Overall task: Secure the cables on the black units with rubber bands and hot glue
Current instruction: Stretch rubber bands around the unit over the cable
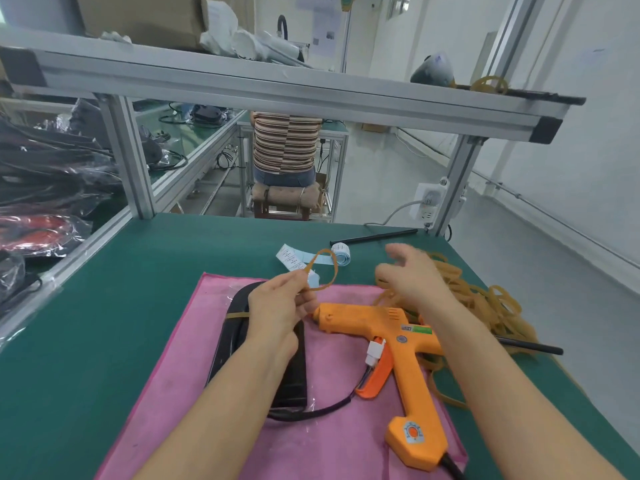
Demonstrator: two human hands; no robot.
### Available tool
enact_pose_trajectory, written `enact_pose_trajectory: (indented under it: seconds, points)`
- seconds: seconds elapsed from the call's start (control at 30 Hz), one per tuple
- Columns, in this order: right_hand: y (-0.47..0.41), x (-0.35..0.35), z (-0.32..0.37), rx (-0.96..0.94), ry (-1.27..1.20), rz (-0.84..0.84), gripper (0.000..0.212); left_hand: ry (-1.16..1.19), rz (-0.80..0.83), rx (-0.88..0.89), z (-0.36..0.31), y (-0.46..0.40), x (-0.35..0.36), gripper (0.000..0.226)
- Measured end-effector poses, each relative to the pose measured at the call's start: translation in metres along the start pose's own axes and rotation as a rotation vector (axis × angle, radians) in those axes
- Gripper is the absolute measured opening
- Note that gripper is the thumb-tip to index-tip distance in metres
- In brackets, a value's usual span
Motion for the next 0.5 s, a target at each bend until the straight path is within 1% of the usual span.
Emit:
enact_pose_trajectory:
  seconds: [0.07, 0.1, 0.13, 0.17, 0.23, 0.27, 0.3, 0.33, 0.37, 0.4, 0.43, 0.47, 0.5]
  points:
    - [0.024, 0.039, 0.013, 0.016, -0.229, 0.256, 0.033, -0.034, 0.054, 0.009, -0.003, 0.005, 0.005, 0.013]
    - [0.036, 0.055, 0.019, 0.024, -0.324, 0.350, 0.028, -0.062, 0.080, 0.010, -0.004, 0.008, 0.006, 0.014]
    - [0.042, 0.063, 0.025, 0.006, -0.425, 0.395, 0.022, -0.094, 0.097, 0.012, -0.006, 0.010, 0.006, 0.014]
    - [0.045, 0.069, 0.031, -0.020, -0.579, 0.417, 0.019, -0.131, 0.107, 0.012, -0.007, 0.012, 0.004, 0.012]
    - [0.052, 0.075, 0.042, -0.019, -1.024, 0.495, 0.025, -0.200, 0.138, 0.007, -0.008, 0.015, 0.001, 0.006]
    - [0.055, 0.077, 0.048, -0.004, -1.241, 0.551, 0.023, -0.226, 0.165, 0.004, -0.008, 0.016, 0.001, 0.007]
    - [0.059, 0.078, 0.054, 0.004, -1.424, 0.612, 0.017, -0.250, 0.198, 0.003, -0.010, 0.018, 0.003, 0.007]
    - [0.064, 0.081, 0.059, 0.007, -1.584, 0.672, 0.018, -0.278, 0.233, 0.002, -0.012, 0.020, 0.006, 0.006]
    - [0.068, 0.084, 0.062, 0.028, -1.710, 0.720, 0.029, -0.301, 0.265, -0.004, -0.012, 0.022, 0.009, 0.005]
    - [0.070, 0.090, 0.061, 0.055, -1.779, 0.749, 0.039, -0.320, 0.292, -0.007, -0.012, 0.024, 0.012, 0.007]
    - [0.072, 0.096, 0.058, 0.084, -1.781, 0.742, 0.044, -0.341, 0.309, -0.002, -0.013, 0.027, 0.012, 0.010]
    - [0.074, 0.101, 0.054, 0.088, -1.696, 0.705, 0.046, -0.379, 0.323, 0.021, -0.014, 0.028, 0.011, 0.013]
    - [0.075, 0.103, 0.049, 0.071, -1.555, 0.640, 0.044, -0.446, 0.345, 0.063, -0.017, 0.030, 0.008, 0.014]
Point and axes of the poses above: each hand's wrist, its own y-axis away from the middle knuckle, its own x-axis out of the palm, z = x × y, the point moved 8 cm from there along -y, towards the middle knuckle, and after that the axes turned 3 degrees about -y, right-handed, at the moved point
